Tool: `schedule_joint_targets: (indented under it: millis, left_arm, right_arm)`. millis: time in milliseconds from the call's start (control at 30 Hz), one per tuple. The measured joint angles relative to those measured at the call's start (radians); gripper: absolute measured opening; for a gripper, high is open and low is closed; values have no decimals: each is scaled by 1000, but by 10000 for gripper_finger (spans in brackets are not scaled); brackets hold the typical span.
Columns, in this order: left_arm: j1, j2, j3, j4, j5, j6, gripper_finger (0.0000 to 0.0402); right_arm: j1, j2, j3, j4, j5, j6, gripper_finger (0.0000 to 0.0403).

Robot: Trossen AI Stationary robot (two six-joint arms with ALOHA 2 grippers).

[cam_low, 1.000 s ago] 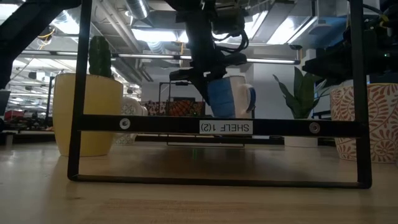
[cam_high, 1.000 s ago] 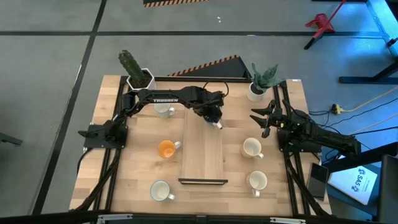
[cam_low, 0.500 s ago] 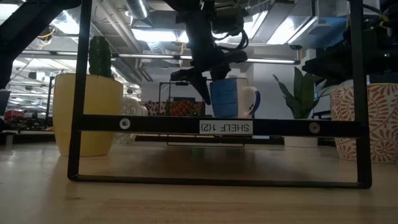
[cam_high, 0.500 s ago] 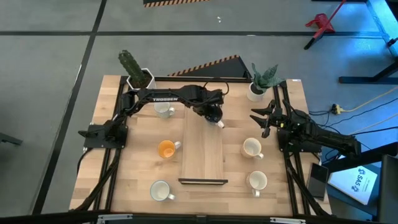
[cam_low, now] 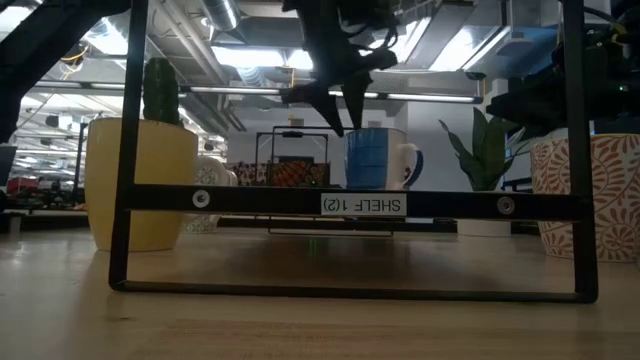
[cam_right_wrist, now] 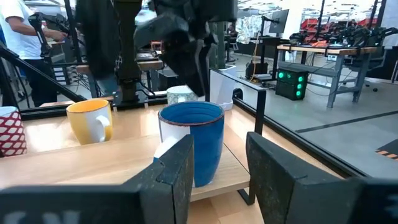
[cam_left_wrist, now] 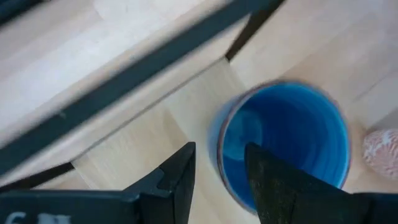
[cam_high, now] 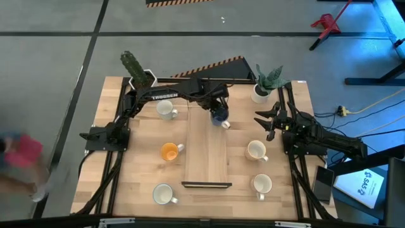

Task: Place coffee mugs
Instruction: Put the blue and white mug on the shelf

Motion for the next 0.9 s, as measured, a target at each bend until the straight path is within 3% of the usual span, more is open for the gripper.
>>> schedule_joint_targets:
  millis: [300, 567, 667, 900]
  left_arm:
    - [-1, 1, 118, -144, -12, 24, 132]
    - [-18, 0, 255, -243, 6, 42, 132]
    - [-29, -42, 238, -215, 46, 73, 132]
    - [-79, -177, 242, -168, -7, 176, 132]
  right_arm:
    - [0, 0, 0, 0, -8, 0, 134]
    - [0, 0, 26, 36, -108, -13, 134]
    - [0, 13, 73, 32, -115, -77, 134]
    - [0, 174, 216, -7, -89, -276, 134]
